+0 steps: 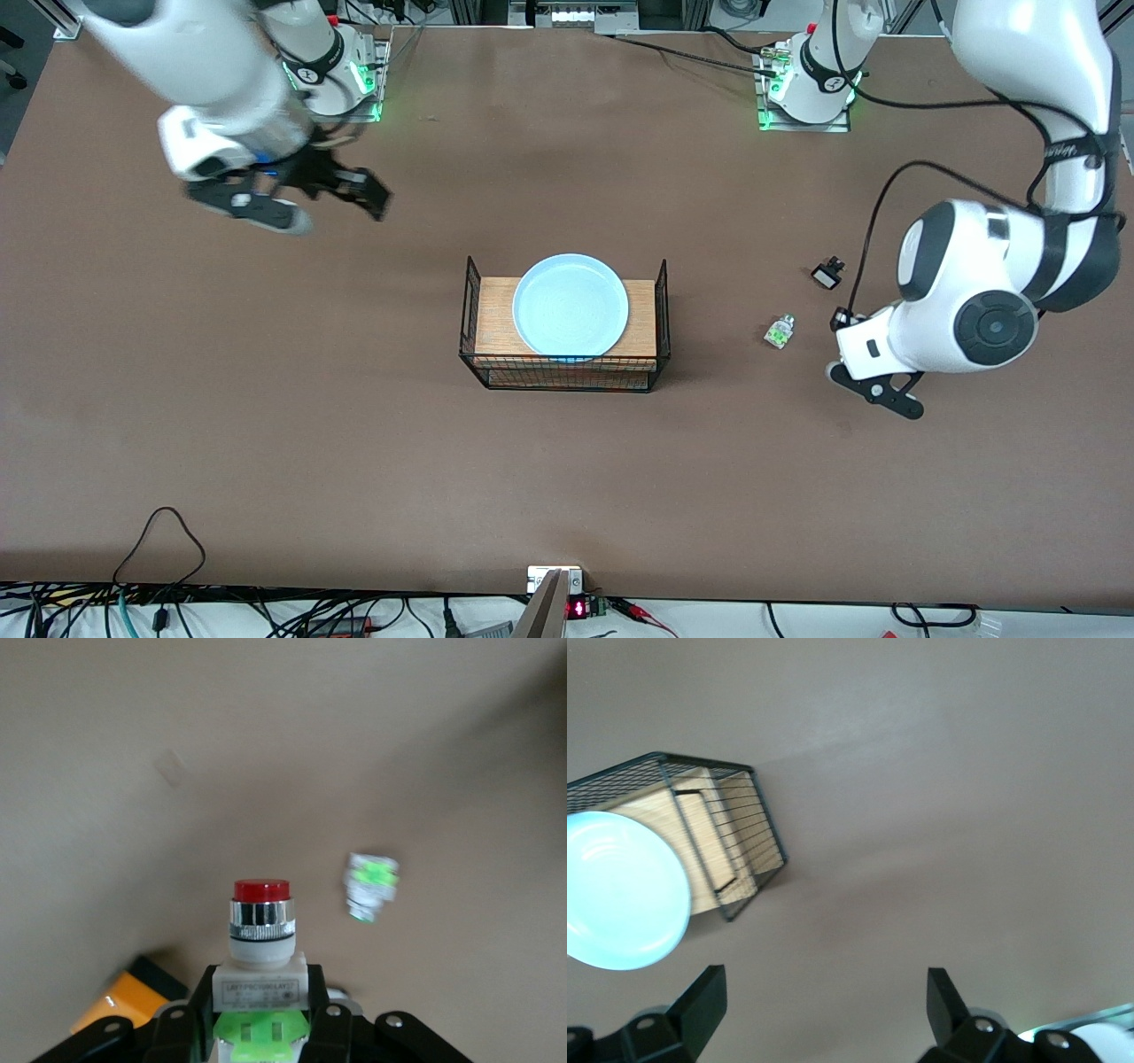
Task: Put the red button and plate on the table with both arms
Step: 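Carry the button toward the orange box while the right gripper reaches out, then lower the button onto the table while the right gripper reaches the plate, then open the left gripper and withdraw while the right gripper grips the plate, then lift the plate out of the basket with the right gripper, then lower the plate onto the table beside the basket with the right gripper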
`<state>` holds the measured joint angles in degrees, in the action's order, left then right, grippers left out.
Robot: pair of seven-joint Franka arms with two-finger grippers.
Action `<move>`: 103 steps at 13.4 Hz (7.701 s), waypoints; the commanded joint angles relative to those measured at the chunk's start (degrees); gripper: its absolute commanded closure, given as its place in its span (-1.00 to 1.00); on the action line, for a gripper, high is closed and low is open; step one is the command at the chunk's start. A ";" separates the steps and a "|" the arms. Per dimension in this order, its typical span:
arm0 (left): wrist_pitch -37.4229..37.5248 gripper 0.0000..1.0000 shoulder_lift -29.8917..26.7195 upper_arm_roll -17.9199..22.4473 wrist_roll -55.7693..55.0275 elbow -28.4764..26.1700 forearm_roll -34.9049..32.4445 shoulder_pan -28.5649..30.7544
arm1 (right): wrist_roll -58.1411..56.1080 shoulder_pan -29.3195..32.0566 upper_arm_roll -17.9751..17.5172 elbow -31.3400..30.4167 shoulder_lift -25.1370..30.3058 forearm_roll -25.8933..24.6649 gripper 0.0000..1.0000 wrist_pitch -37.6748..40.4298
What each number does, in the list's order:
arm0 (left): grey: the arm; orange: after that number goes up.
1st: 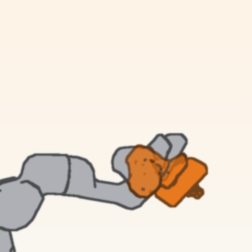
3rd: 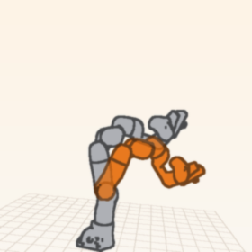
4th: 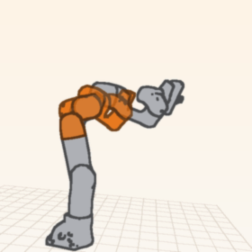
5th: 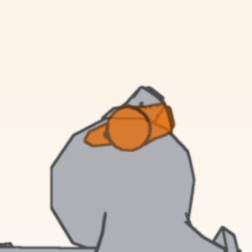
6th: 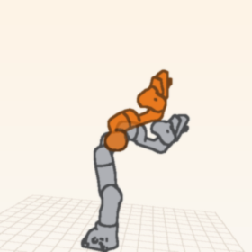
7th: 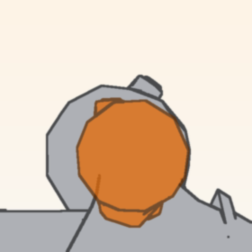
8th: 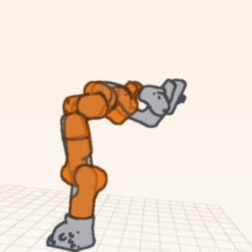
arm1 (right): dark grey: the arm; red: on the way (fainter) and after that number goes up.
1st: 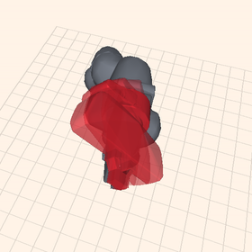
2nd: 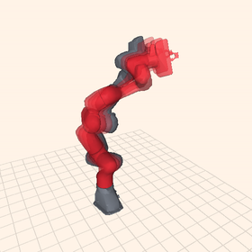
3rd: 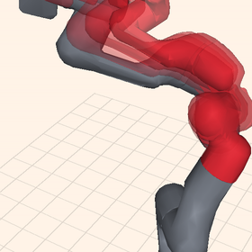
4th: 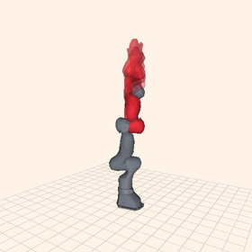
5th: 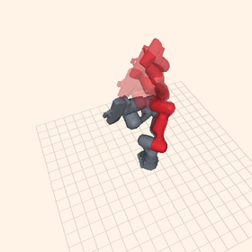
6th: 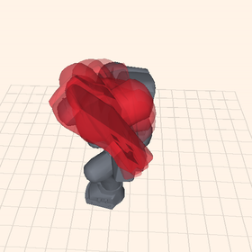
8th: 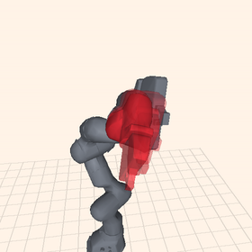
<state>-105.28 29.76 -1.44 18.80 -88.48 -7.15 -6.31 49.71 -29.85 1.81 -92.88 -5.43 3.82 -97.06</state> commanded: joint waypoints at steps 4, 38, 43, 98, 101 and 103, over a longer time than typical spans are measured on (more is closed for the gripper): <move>-19.06 0.55 1.95 -0.66 5.01 -11.45 -6.19 4.01 | 20.56 -7.23 0.83 5.86 -8.35 1.62 -1.00 -4.44; 21.61 -1.00 -7.00 -15.08 -17.13 17.73 -2.43 4.64 | 43.54 -14.10 0.74 6.04 -26.03 2.77 0.29 -20.71; 21.88 -1.00 -7.35 -15.34 -17.31 17.82 -2.43 4.02 | 42.40 -14.19 0.83 6.13 -25.86 2.77 1.00 -20.71; 7.19 -1.00 -30.12 -1.27 -24.69 -8.03 6.35 4.02 | -64.12 32.48 1.53 -37.03 -11.97 -2.59 0.53 -42.16; 7.99 -1.00 -30.03 -1.28 -24.52 -7.85 6.27 4.11 | -63.25 32.14 1.18 -35.89 -9.78 -2.59 -1.00 -40.06; 7.99 -1.00 -30.03 -1.28 -24.52 -7.93 6.27 4.20 | -57.74 31.00 0.04 -33.52 -8.28 -2.42 -1.00 -36.72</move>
<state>-98.63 -0.94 -2.83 -5.41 -97.96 -1.56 -2.14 -11.63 1.46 3.48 -128.08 -16.22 1.13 -137.24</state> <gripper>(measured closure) 0.000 0.458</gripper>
